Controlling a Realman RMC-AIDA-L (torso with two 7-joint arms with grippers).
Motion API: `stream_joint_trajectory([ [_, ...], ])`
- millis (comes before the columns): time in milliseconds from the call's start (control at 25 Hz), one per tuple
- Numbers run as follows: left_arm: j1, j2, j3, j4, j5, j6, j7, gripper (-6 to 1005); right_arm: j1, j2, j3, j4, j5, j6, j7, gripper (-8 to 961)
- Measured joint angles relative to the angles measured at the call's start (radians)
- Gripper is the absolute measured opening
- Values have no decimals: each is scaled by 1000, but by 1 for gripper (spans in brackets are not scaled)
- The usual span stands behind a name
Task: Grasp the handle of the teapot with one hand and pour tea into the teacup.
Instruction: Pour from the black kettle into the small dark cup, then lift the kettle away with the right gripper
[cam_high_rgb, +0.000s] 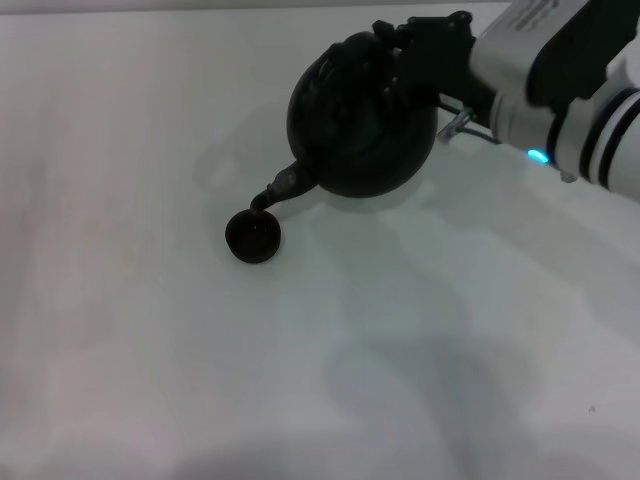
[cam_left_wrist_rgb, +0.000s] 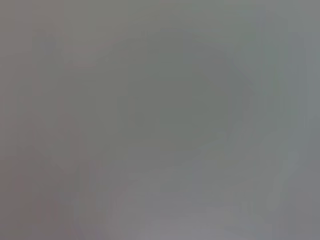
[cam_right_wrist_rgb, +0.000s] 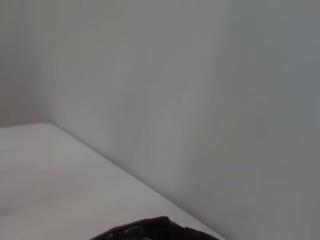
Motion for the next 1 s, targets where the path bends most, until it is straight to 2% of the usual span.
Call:
stream_joint_trajectory([
  [1000, -12, 2, 3, -1, 41, 10, 0, 860, 6, 2, -176, 3, -2, 237, -215, 181],
])
